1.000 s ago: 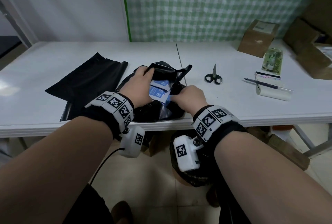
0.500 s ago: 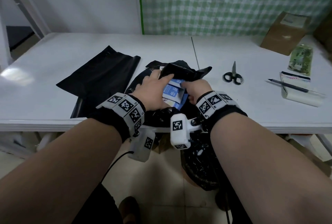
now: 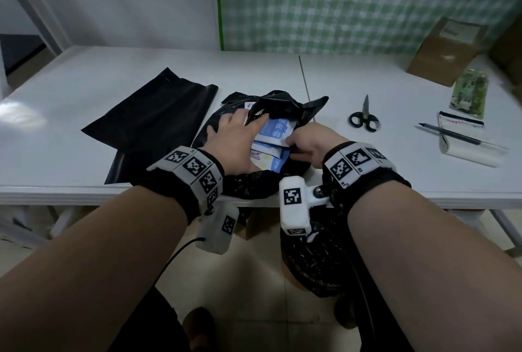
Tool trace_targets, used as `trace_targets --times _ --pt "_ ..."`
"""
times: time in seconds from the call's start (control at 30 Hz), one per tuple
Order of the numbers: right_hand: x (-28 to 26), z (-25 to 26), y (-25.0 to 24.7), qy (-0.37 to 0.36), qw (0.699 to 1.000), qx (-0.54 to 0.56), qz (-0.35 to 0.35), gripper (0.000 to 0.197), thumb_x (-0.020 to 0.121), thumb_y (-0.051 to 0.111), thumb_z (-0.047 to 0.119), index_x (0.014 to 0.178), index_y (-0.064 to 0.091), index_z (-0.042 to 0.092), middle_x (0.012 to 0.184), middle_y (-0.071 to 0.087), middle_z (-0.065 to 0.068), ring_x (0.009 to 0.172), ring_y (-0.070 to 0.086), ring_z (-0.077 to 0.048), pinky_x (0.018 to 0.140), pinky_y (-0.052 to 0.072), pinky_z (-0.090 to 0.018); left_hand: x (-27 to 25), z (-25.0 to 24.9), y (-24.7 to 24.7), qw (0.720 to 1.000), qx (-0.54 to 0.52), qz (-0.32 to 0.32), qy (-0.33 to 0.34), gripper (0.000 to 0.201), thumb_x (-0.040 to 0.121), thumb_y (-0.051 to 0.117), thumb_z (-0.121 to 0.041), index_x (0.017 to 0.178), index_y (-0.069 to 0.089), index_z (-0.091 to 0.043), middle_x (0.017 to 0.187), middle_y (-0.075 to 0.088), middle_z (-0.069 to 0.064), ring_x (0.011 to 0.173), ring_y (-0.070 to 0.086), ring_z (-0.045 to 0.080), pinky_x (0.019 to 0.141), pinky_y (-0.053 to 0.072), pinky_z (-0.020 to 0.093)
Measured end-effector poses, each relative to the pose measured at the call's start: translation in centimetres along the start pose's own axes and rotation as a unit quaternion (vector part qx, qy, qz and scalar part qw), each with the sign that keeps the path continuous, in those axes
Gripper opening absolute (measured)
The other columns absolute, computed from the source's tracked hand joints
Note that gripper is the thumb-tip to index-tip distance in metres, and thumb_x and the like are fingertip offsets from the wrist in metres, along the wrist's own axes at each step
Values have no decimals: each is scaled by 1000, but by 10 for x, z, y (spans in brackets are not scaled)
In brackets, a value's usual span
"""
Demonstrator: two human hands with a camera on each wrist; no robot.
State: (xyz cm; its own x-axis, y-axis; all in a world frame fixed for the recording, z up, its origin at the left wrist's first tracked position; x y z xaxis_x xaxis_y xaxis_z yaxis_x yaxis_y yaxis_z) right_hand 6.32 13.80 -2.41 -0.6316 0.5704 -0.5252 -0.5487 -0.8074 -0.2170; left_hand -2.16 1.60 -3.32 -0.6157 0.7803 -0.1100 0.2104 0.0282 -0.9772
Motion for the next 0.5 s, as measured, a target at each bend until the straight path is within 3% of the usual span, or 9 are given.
trace_targets --times 0.1,0.2,0.3,0.4,0.5 --pt "1 0 0 -1 1000 16 -1 26 90 47 -9 112 55 3 109 56 -13 95 56 -20 77 53 -27 -2 2 -1 1000 -3 2 -10 110 65 76 -52 147 5 -39 148 12 2 139 10 30 107 20 66" --pt "0 1 2 -8 1000 17 -11 15 82 52 -6 93 56 4 100 59 -13 91 63 -25 67 56 -28 -4 2 -2 1000 -24 12 -11 109 66 76 -48 148 5 -39 147 12 2 138 13 31 106 25 65" --pt "-1 -1 5 -12 999 29 -35 9 82 56 4 90 59 7 104 64 -15 97 66 -31 74 58 -36 -6 4 -3 999 -32 18 -1 106 69 75 -45 148 5 -38 146 15 4 134 18 32 106 28 62" --pt "9 -5 10 -30 999 4 -25 36 87 55 11 122 56 2 127 58 -19 113 60 -32 91 55 -41 -7 7 -3 999 -32 29 6 107 69 75 -46 149 5 -36 145 16 4 132 21 33 107 29 60" --pt "10 -4 15 -17 1000 4 -14 40 89 54 10 128 52 1 130 56 -19 116 59 -32 93 53 -42 -7 8 -3 999 -28 28 12 106 70 75 -46 149 5 -36 146 16 5 131 23 32 107 30 58"
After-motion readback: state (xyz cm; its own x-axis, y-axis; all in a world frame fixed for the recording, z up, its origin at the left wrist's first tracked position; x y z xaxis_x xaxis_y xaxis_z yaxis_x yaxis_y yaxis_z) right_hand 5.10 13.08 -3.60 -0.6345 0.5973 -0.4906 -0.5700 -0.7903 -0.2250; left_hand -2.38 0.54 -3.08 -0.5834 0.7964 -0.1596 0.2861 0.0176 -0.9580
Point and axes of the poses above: each hand's wrist, its own x-axis towards the middle knuckle, its own y-axis out of the palm, z = x × y, the point moved 2 cm from there along x, towards the middle knuckle
